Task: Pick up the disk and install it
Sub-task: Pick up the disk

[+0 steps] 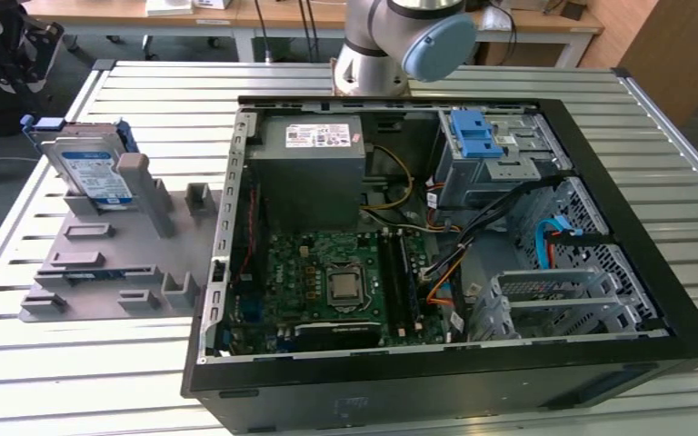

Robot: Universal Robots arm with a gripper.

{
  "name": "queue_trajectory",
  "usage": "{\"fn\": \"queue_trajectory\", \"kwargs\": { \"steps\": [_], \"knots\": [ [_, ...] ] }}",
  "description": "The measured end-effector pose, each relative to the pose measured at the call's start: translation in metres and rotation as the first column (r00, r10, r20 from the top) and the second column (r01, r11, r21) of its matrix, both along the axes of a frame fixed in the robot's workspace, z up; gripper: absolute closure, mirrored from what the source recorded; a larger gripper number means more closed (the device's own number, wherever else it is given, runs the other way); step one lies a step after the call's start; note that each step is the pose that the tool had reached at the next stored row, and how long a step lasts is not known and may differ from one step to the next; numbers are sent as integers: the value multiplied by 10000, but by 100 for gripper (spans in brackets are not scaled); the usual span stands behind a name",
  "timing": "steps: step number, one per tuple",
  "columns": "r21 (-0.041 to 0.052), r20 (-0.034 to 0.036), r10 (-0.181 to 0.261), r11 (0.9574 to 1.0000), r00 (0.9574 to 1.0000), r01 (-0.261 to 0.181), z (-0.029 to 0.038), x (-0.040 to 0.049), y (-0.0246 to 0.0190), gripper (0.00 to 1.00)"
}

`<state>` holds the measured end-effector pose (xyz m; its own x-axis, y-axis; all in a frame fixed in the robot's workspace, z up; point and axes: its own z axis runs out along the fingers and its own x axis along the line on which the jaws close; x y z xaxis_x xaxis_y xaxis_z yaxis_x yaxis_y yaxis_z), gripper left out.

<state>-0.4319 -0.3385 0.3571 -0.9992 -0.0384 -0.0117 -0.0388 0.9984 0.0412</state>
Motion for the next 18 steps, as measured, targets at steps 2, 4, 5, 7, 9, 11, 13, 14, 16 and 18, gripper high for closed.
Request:
{"fn": "queue_trajectory", "kwargs": {
  "steps": [2,4,5,7,9,11,13,14,16,18],
  "knots": [
    [0,1,5,10000,10000,-5,0,0,0,89],
    [-1,0,36,10000,10000,-36,0,0,0,89],
    [0,1,64,10000,10000,-64,0,0,0,89],
    [0,1,151,9999,9999,-151,0,0,0,89],
    [0,0,265,9996,9996,-265,0,0,0,89],
    [0,0,375,9993,9993,-375,0,0,0,89],
    [0,1,487,9988,9988,-487,0,-1,0,89],
    [0,1,544,9985,9985,-544,0,-1,0,89],
    [-1,1,653,9979,9979,-653,0,-1,0,89],
    [0,0,765,9971,9971,-765,0,-1,0,89]
  ]
}}
